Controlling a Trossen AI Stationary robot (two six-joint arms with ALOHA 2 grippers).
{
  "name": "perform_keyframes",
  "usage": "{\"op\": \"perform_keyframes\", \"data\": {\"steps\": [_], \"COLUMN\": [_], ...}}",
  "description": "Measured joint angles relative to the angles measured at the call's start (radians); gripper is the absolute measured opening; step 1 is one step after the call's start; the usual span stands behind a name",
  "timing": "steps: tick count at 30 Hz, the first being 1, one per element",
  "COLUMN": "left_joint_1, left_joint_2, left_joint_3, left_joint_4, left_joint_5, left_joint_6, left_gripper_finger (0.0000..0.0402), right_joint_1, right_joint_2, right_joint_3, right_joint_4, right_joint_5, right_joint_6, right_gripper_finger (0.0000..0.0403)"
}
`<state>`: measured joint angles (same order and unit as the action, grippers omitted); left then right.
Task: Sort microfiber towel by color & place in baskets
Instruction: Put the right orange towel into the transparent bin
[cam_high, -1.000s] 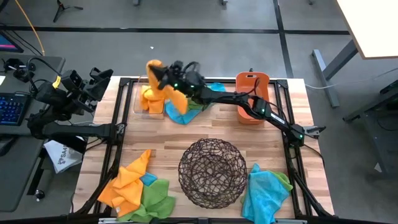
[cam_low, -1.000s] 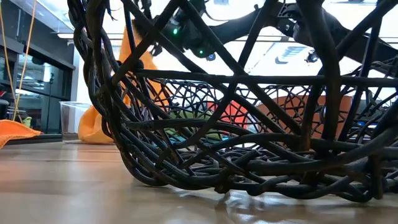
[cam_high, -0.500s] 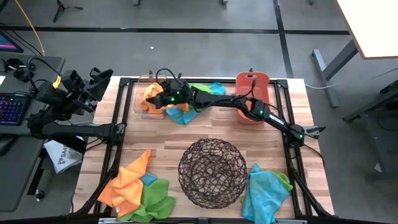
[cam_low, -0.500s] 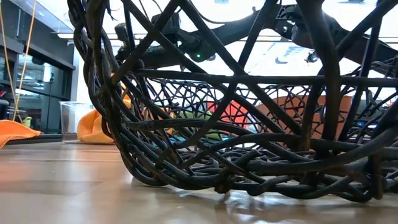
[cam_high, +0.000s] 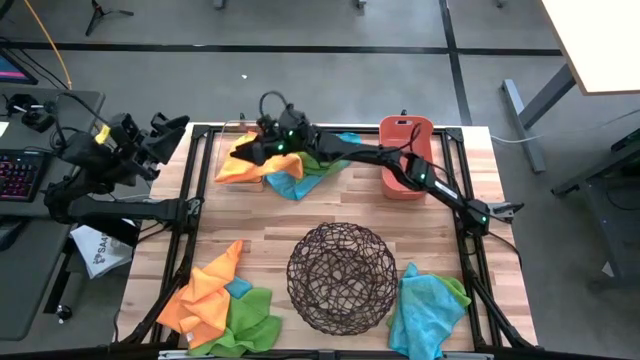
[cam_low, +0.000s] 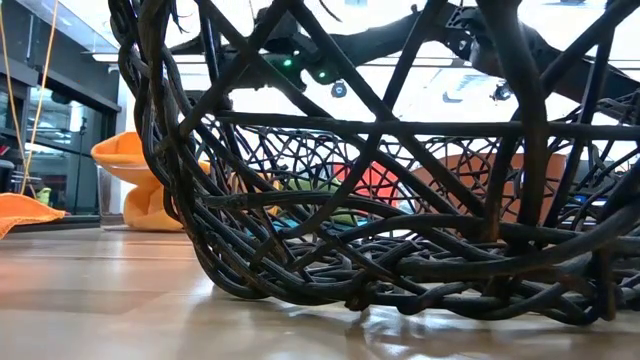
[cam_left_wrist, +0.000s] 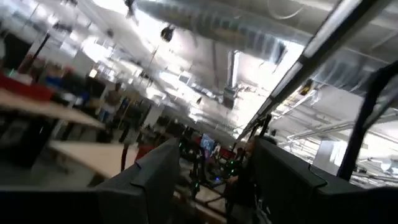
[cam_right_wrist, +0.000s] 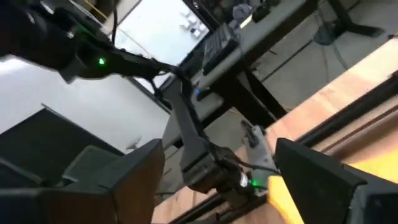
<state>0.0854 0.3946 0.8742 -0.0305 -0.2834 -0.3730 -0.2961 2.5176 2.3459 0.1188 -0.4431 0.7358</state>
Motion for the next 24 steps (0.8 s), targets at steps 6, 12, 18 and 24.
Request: {"op": "perform_keyframes", "data": {"steps": [6,12,18,24], "left_joint_1": [0.0,0.0,0.008,0.069], "left_joint_2": [0.031,0.145,0.403,0.707], "left_joint_3": [0.0,0.0,0.001,0.097], "left_joint_4": [-0.131,-0.224,-0.348,-0.527], "left_joint_5": [-0.023,-0.024,-0.002,0.113], "left_joint_6": [-0.067,-0.112,-0.122,-0.087], "left_gripper_finger": [0.0195,0.0195,0.0195,0.0195], "right_joint_1": [-0.06,-0.074,-0.006,0.054], "right_joint_2": [-0.132,-0.337,-0.492,-0.583], "right_joint_3": [-0.003,-0.003,-0.003,-0.005], "right_joint_4": [-0.32,-0.886,-1.331,-1.492], "right_joint_5": [-0.03,0.081,0.431,0.579], "right_joint_6": [-0.21,-0.554,-0.731,-0.664], "right_gripper_finger": [0.0311,0.0301,0.0298,0.0298]}}
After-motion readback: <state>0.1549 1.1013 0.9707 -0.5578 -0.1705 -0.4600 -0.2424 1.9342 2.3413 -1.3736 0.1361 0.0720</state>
